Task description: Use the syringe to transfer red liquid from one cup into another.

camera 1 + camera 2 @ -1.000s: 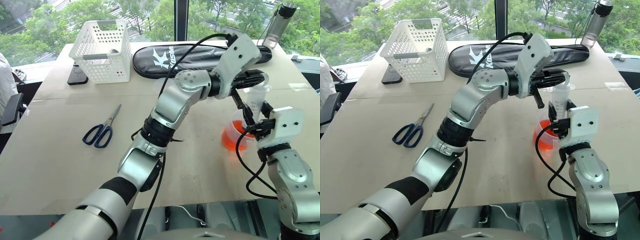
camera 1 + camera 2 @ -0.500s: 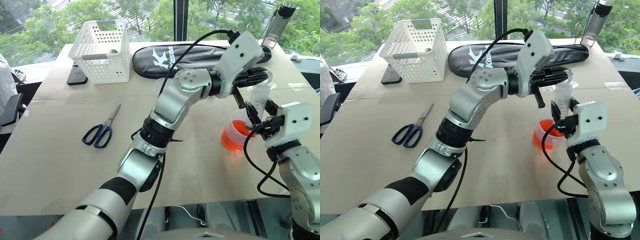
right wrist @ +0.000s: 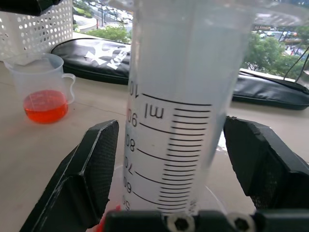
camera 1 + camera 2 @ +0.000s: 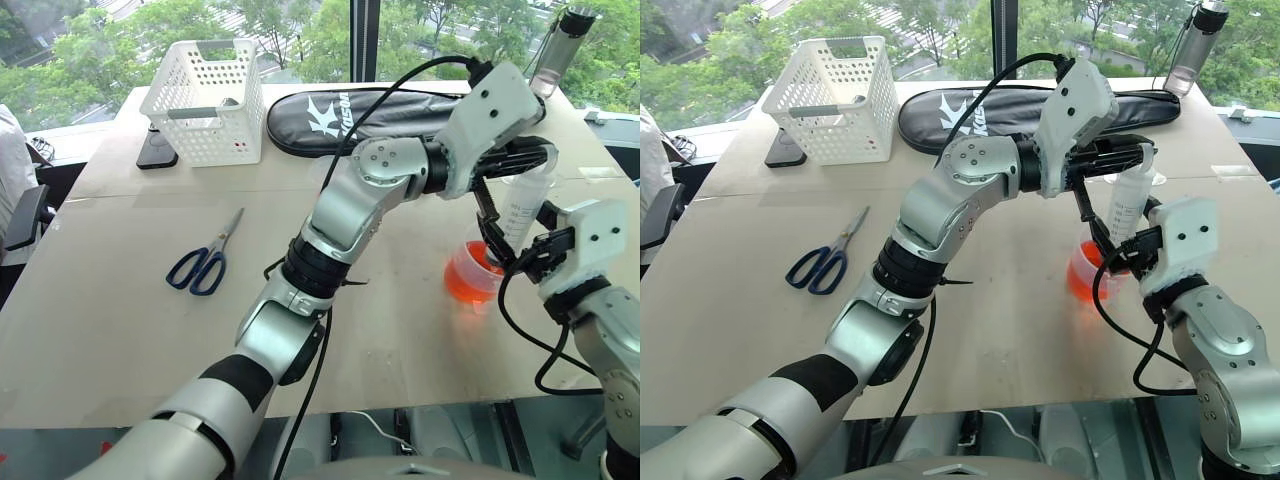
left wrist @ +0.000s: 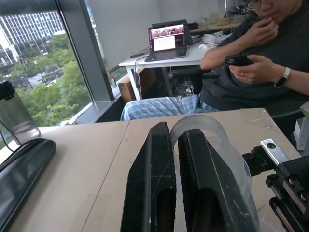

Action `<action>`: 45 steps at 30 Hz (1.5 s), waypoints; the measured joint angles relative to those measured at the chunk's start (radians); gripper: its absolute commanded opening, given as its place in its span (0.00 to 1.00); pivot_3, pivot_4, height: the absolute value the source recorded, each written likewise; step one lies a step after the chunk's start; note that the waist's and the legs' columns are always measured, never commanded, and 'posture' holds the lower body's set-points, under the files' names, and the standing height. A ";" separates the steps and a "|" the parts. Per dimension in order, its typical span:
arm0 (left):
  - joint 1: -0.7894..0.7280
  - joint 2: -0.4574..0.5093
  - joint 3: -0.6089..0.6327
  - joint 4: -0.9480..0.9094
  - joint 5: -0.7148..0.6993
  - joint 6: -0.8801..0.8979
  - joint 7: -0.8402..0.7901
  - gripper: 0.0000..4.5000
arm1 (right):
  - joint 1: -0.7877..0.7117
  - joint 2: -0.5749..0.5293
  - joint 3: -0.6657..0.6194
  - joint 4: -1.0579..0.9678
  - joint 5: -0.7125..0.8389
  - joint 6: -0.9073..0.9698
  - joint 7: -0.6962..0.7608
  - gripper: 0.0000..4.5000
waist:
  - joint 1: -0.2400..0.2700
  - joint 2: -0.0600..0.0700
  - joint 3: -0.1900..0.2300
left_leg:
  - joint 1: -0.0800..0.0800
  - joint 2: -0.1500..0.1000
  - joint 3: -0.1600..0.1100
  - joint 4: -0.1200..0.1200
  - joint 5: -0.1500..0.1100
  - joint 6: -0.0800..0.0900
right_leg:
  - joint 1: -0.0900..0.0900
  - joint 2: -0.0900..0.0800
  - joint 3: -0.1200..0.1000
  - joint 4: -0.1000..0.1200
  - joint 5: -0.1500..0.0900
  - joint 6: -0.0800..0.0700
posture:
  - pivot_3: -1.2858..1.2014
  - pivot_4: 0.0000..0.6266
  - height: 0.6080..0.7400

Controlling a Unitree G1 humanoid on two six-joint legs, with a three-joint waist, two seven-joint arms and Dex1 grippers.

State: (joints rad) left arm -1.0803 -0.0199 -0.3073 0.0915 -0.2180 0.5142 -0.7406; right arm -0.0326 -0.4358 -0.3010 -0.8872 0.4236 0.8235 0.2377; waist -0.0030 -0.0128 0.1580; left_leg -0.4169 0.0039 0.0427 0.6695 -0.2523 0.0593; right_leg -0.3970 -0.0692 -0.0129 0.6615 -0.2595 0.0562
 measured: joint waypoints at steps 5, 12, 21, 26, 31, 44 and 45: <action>0.005 0.016 -0.024 -0.003 0.020 -0.041 -0.015 0.00 | 0.022 -0.067 -0.089 -0.008 0.103 0.049 0.060 0.82 | 0.002 0.000 0.000 | 0.000 0.000 0.000 0.000 0.000 0.000 | 0.000 0.000 0.000 0.000 0.000 0.000 | 0.52 0.24 0.88; 0.024 0.029 -0.050 -0.004 0.048 -0.086 -0.021 0.00 | 0.010 -0.166 -0.215 0.000 0.294 0.132 0.108 0.82 | 0.002 0.000 0.000 | 0.000 0.000 0.000 0.000 0.000 0.001 | 0.000 0.000 0.000 0.000 0.000 0.000 | 0.52 0.24 0.88; 0.024 0.027 -0.050 -0.004 0.055 -0.087 -0.022 0.00 | -0.084 -0.173 -0.201 0.038 0.452 0.199 0.025 0.82 | 0.013 0.000 0.000 | 0.000 0.000 0.000 0.000 0.000 0.001 | 0.000 0.000 0.000 0.000 0.000 0.000 | 0.52 0.24 0.88; 0.025 0.027 -0.050 -0.004 0.055 -0.085 -0.022 0.00 | -0.085 -0.179 -0.187 0.043 0.493 0.199 -0.017 0.54 | 0.017 0.000 0.000 | 0.000 0.000 0.000 0.000 0.000 0.001 | 0.000 -0.001 0.000 0.000 0.000 0.000 | 0.52 0.24 0.88; 0.026 0.026 -0.051 -0.004 0.055 -0.083 -0.025 0.00 | -0.075 -0.193 -0.192 0.060 0.525 0.189 -0.041 0.32 | 0.016 0.000 0.000 | 0.000 0.000 -0.001 0.000 0.000 0.001 | 0.000 0.000 0.000 0.000 0.000 0.000 | 0.52 0.24 0.88; 0.040 0.016 -0.058 -0.004 0.056 -0.074 -0.039 0.00 | 0.010 -0.229 -0.174 0.058 0.510 0.097 -0.039 0.32 | 0.016 0.000 0.000 | -0.001 0.000 -0.001 0.000 0.000 0.001 | 0.000 0.000 0.000 0.000 0.000 0.000 | 0.52 0.24 0.88; 0.040 0.016 -0.058 -0.004 0.056 -0.074 -0.040 0.00 | 0.014 -0.229 -0.171 0.058 0.507 0.090 -0.039 0.32 | 0.016 0.000 0.000 | -0.001 0.000 -0.001 0.001 0.000 0.001 | 0.000 0.000 0.000 0.000 0.000 0.000 | 0.52 0.24 0.88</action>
State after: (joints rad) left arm -1.0400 -0.0044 -0.3648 0.0876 -0.1621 0.4400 -0.7805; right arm -0.0190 -0.6646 -0.4720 -0.8291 0.9306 0.9131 0.1984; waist 0.0134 -0.0128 0.1580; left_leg -0.4175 0.0039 0.0421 0.6701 -0.2527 0.0602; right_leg -0.3966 -0.0695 -0.0132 0.6613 -0.2595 0.0562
